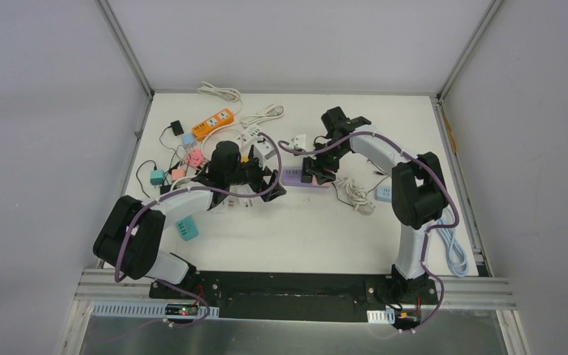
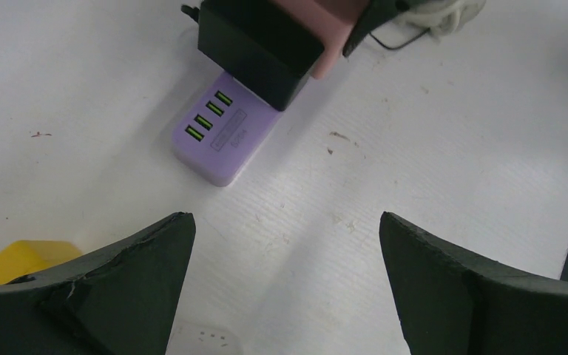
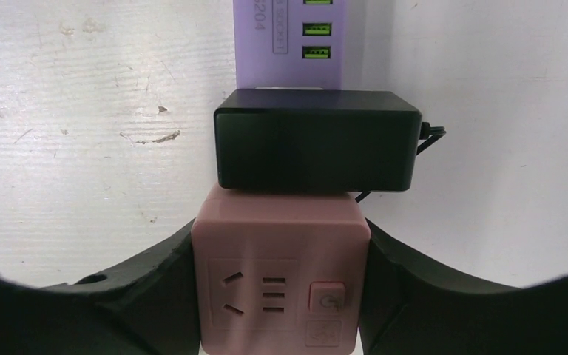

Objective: Pull the plug off the socket
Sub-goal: Remove the plug from the socket.

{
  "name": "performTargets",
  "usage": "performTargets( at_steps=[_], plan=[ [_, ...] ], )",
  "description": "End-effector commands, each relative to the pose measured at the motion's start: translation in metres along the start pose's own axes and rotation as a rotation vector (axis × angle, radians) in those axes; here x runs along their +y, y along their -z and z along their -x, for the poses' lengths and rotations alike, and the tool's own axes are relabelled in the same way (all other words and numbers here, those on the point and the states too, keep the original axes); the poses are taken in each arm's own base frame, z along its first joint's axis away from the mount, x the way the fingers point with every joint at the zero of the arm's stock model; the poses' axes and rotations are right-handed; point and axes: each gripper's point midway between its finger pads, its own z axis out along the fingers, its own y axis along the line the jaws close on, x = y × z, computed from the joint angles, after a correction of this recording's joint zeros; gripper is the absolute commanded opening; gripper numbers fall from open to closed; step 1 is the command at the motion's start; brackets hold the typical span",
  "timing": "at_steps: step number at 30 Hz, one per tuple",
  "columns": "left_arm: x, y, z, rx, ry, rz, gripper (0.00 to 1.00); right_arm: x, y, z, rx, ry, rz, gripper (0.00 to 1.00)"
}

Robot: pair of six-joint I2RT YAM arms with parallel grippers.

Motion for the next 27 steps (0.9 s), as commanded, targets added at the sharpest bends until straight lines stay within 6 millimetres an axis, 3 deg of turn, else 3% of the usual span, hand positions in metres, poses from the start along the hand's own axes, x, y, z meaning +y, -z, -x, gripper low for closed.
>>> performTargets(
  at_steps=[1, 4, 10, 14, 16, 17, 21, 24, 27],
  plan=[
    [-0.001, 0.002, 0.041, -0.178, 0.091, 0.011, 0.99, 0.005, 0.015, 0.010, -0.071, 0.020, -0.007, 0.11],
    [-0.006, 0.009, 0.045, -0.242, 0.088, 0.010, 0.99, 0.016, 0.023, 0.010, -0.116, 0.017, 0.029, 0.00],
    [-0.024, 0.011, 0.031, -0.250, 0.033, -0.044, 0.98, 0.049, 0.031, 0.003, -0.189, 0.063, 0.114, 0.00],
    [-0.041, -0.003, 0.020, -0.201, -0.047, -0.064, 0.98, 0.058, 0.042, -0.002, -0.249, 0.058, 0.126, 0.00],
    [-0.045, -0.011, 0.024, -0.216, -0.015, -0.067, 0.98, 0.061, 0.050, -0.006, -0.283, 0.049, 0.128, 0.00],
    [-0.043, -0.015, 0.029, -0.244, 0.049, -0.057, 0.98, 0.062, 0.053, -0.008, -0.298, 0.047, 0.130, 0.00],
    [-0.007, -0.029, 0.041, -0.342, 0.488, 0.073, 0.97, 0.071, 0.060, -0.015, -0.327, 0.046, 0.134, 0.00],
    [-0.004, -0.036, 0.048, -0.381, 0.697, 0.058, 0.99, 0.078, 0.058, -0.018, -0.337, 0.047, 0.144, 0.00],
    [-0.002, -0.041, 0.041, -0.332, 0.860, 0.083, 0.99, 0.079, 0.056, -0.020, -0.349, 0.031, 0.147, 0.00]
  ],
)
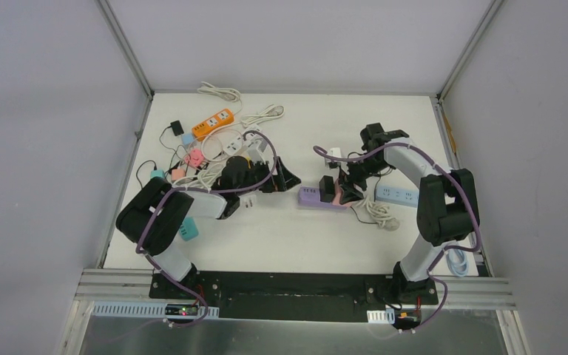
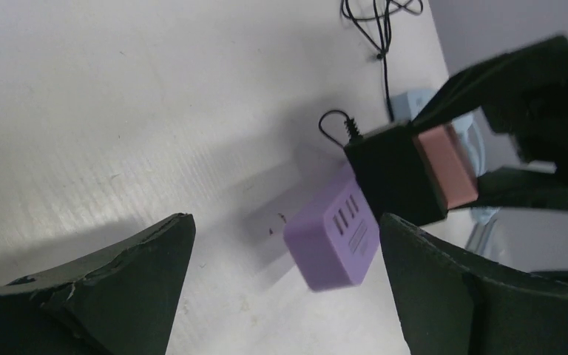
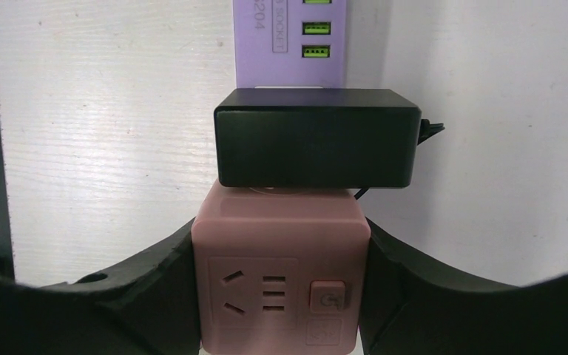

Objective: Pull the plug off the socket
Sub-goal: Remove the plug from the socket.

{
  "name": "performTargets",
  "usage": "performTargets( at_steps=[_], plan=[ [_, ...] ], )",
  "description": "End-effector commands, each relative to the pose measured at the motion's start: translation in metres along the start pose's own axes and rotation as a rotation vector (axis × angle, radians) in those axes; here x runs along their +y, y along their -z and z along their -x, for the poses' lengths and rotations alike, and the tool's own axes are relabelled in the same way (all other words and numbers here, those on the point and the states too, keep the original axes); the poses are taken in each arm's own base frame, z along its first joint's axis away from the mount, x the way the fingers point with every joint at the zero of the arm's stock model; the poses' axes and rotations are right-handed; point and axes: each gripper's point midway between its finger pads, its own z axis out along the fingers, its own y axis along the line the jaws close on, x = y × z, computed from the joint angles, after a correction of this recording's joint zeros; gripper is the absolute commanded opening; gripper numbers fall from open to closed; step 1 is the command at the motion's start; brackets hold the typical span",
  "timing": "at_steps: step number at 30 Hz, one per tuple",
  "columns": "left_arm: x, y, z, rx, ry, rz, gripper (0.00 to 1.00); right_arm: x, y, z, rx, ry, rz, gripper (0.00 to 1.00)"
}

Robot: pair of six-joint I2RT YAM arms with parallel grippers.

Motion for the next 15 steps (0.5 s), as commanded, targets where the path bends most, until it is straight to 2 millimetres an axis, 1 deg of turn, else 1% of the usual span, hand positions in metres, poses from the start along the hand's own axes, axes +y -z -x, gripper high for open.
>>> performTargets(
  at_steps=[1, 5, 10, 15],
  plan=[
    [-0.019, -0.011, 0.036, -0.096, 0.310, 0.017, 0.99, 0.010, 0.009, 0.029, -0.129, 0.058, 0.001, 0.00],
    [-0.018, -0.010, 0.016, -0.049, 0.385, 0.057, 0.99, 0.005, 0.009, 0.027, -0.134, 0.035, -0.001, 0.00],
    [-0.019, -0.015, -0.004, -0.007, 0.460, 0.036, 0.97, -0.002, 0.011, 0.032, -0.155, 0.022, -0.004, 0.00],
    [-0.018, -0.018, -0.017, 0.030, 0.505, 0.026, 0.97, -0.005, 0.009, 0.036, -0.171, 0.002, 0.009, 0.00]
  ],
)
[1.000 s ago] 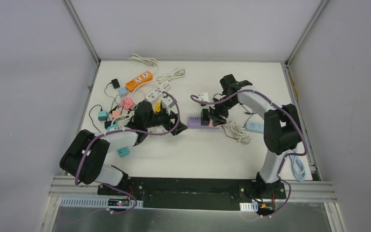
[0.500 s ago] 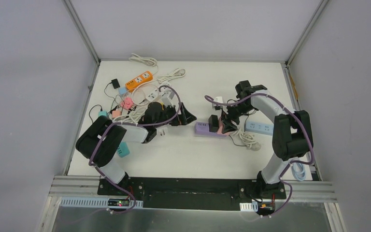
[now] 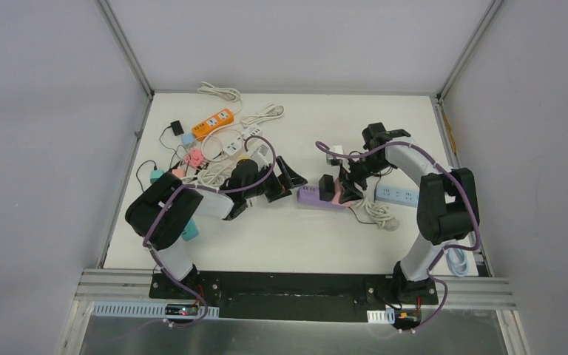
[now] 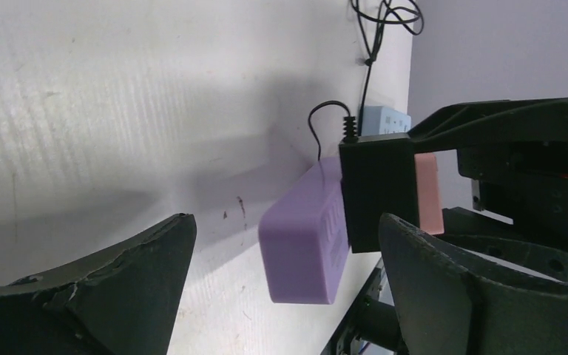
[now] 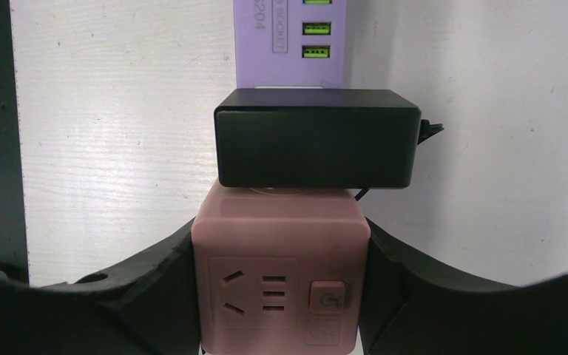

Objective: Pull the plug off the socket
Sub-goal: Remove the plug from the socket.

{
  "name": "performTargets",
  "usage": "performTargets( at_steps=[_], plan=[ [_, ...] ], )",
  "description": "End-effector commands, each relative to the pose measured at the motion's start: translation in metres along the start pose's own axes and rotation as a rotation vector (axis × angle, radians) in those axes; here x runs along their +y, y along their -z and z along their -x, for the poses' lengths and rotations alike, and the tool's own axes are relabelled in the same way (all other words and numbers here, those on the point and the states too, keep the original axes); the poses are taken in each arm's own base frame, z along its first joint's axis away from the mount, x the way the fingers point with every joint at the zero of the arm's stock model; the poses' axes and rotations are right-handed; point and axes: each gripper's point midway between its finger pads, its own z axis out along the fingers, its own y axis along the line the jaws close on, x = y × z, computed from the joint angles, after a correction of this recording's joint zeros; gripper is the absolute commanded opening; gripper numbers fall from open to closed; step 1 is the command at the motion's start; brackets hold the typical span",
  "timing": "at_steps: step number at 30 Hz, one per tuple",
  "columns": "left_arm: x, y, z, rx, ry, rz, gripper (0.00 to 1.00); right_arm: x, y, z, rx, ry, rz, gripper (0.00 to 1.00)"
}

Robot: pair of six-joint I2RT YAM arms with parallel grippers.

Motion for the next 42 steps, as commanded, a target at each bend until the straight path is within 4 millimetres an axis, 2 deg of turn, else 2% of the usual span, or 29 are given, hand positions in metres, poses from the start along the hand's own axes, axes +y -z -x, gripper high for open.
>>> performTargets(
  at_steps=[1, 5, 9, 12, 17, 19, 21, 26, 38, 42],
  plan=[
    [-0.007, -0.003, -0.007, 0.013, 0.066, -0.048, 0.97, -0.008, 0.007, 0.034, -0.123, 0.030, -0.003, 0.00],
    [-0.012, -0.011, -0.015, 0.023, 0.116, -0.094, 0.93, -0.006, 0.006, 0.032, -0.114, 0.018, -0.006, 0.00],
    [-0.024, -0.020, -0.020, 0.039, 0.164, -0.177, 0.81, -0.004, 0.004, 0.026, -0.093, 0.011, -0.010, 0.00],
    [-0.026, -0.022, -0.022, 0.043, 0.202, -0.205, 0.76, -0.006, 0.001, 0.022, -0.085, -0.008, -0.014, 0.00],
    [-0.029, -0.022, -0.023, 0.047, 0.223, -0.219, 0.60, -0.006, -0.003, 0.021, -0.077, -0.033, -0.022, 0.00],
    [-0.027, -0.023, -0.025, 0.052, 0.235, -0.213, 0.50, -0.003, -0.004, 0.019, -0.069, -0.034, -0.023, 0.00],
    [-0.027, -0.024, -0.025, 0.053, 0.256, -0.220, 0.33, 0.002, -0.005, 0.017, -0.060, -0.037, -0.019, 0.00],
    [-0.032, -0.024, -0.028, 0.075, 0.272, -0.248, 0.01, 0.006, -0.010, 0.014, -0.058, -0.062, -0.025, 0.00],
    [-0.030, -0.038, -0.016, 0.095, 0.327, -0.196, 0.00, 0.005, -0.032, 0.017, -0.006, -0.116, -0.089, 0.00],
    [-0.029, -0.042, -0.013, 0.119, 0.292, -0.176, 0.00, 0.019, -0.032, 0.014, -0.004, -0.115, -0.018, 0.00]
  ],
)
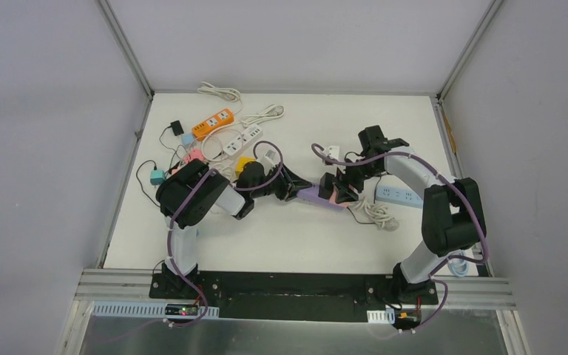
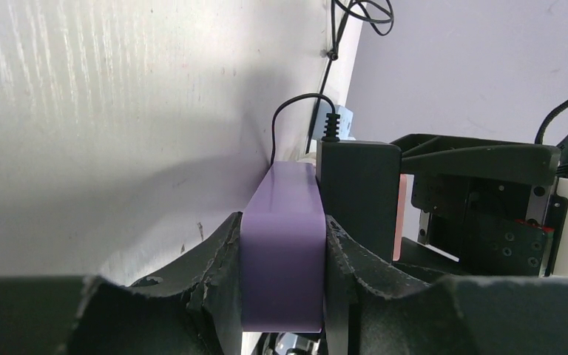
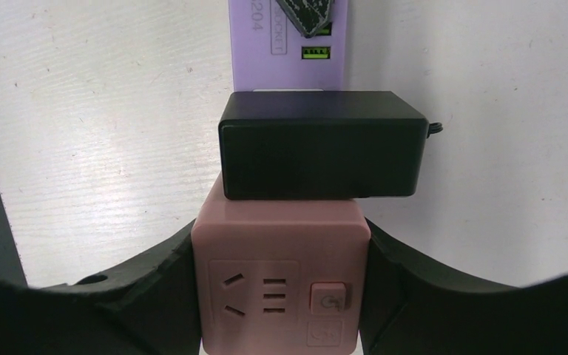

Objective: Pull the plug off the socket
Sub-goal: Remove the plug from the socket.

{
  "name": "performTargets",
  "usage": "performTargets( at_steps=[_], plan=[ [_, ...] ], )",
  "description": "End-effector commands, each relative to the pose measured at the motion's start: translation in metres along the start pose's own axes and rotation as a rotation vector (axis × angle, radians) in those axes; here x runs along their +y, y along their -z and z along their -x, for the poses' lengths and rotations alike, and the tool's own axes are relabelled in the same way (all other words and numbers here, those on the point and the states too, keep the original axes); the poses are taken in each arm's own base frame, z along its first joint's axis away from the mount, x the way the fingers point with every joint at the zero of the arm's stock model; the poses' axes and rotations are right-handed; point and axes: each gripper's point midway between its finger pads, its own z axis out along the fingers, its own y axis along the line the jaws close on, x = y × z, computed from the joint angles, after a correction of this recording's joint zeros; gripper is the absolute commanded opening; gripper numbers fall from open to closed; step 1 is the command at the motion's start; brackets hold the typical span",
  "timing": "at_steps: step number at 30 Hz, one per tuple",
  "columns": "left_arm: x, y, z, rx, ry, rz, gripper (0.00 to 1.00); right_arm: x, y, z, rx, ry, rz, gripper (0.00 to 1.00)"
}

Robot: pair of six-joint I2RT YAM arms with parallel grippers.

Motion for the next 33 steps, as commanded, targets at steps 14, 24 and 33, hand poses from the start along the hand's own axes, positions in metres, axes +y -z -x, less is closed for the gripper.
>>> performTargets(
  at_steps=[14, 24, 33],
  plan=[
    [-0.013, -0.030, 0.003, 0.092, -0.048, 0.035, 0.00, 0.012, -0.004, 0.005, -0.141, -0.250, 0.189, 0.00],
    [-0.007, -0.033, 0.004, 0.095, -0.042, 0.041, 0.00, 0.004, 0.000, -0.002, -0.176, -0.317, 0.169, 0.00],
    [-0.005, -0.036, 0.007, 0.101, -0.056, 0.049, 0.00, 0.006, -0.006, -0.012, -0.083, -0.252, 0.114, 0.00]
  ],
)
